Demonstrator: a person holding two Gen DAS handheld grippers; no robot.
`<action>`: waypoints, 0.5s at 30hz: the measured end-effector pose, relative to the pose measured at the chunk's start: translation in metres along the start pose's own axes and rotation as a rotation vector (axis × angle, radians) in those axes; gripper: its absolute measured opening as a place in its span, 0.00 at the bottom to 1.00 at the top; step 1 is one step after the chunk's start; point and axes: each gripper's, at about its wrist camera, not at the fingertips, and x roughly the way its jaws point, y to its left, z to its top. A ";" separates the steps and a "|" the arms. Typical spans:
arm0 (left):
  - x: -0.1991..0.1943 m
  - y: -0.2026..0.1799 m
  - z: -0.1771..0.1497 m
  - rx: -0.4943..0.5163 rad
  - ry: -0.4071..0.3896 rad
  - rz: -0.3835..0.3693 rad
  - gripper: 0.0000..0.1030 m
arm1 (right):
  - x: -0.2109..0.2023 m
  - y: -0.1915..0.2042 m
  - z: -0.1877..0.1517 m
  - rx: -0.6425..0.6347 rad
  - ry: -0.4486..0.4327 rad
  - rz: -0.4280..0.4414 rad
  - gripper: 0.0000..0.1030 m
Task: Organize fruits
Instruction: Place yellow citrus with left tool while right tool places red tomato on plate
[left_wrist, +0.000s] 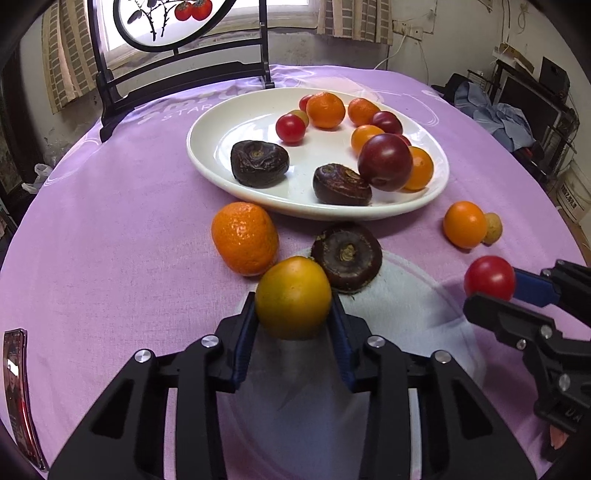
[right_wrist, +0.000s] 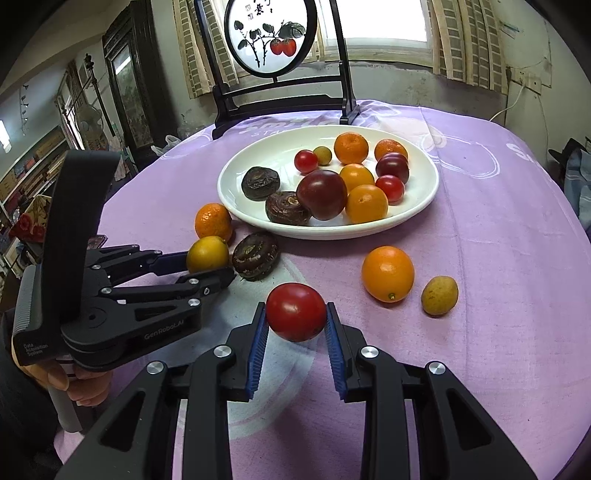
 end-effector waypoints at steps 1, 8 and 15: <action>-0.003 0.002 -0.001 -0.006 -0.002 -0.003 0.36 | -0.001 0.000 -0.001 -0.002 -0.005 0.000 0.30; -0.035 0.010 0.000 -0.029 -0.050 -0.050 0.36 | -0.015 -0.003 0.007 0.023 -0.074 0.012 0.30; -0.057 0.008 0.034 0.009 -0.113 -0.045 0.36 | -0.033 0.002 0.036 -0.006 -0.139 0.009 0.30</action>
